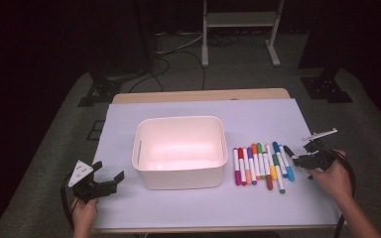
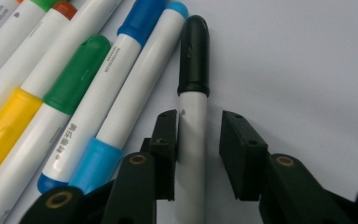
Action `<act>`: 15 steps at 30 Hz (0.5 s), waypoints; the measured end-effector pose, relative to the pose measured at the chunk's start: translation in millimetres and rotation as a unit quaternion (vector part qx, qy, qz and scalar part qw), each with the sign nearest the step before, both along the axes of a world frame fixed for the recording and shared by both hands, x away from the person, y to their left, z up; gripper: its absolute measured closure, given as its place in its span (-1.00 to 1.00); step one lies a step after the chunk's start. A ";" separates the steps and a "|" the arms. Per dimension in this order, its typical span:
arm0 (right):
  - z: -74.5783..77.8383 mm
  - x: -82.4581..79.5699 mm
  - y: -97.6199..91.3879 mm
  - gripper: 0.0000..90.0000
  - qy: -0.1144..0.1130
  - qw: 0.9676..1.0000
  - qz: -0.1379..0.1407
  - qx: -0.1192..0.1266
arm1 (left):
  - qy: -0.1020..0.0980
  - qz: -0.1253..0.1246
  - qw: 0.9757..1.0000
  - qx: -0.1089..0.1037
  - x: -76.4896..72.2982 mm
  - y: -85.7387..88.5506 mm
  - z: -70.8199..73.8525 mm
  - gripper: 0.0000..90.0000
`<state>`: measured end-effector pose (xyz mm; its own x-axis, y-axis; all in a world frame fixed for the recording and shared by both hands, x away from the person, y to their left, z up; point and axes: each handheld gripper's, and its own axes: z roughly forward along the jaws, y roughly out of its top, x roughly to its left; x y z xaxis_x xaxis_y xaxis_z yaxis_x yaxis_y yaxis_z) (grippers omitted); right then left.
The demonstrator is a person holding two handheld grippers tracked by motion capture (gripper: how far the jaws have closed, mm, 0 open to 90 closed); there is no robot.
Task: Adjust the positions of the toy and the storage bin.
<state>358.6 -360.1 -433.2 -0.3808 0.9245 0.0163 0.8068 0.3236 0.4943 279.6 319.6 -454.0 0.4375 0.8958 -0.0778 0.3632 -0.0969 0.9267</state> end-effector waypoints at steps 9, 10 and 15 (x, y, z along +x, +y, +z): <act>3.9 -1.5 -8.7 0.69 0.024 0.999 -0.019 0.036 | 0.000 0.000 1.000 0.000 -0.3 0.0 0.1 -0.99; 6.2 -3.6 -10.2 0.69 0.023 0.999 -0.018 0.045 | 0.000 0.001 1.000 0.000 -0.2 -0.1 0.0 -0.99; 23.4 -14.9 -8.9 0.69 0.014 0.996 0.002 0.088 | 0.000 0.001 1.000 0.000 -0.2 -0.2 0.0 -0.99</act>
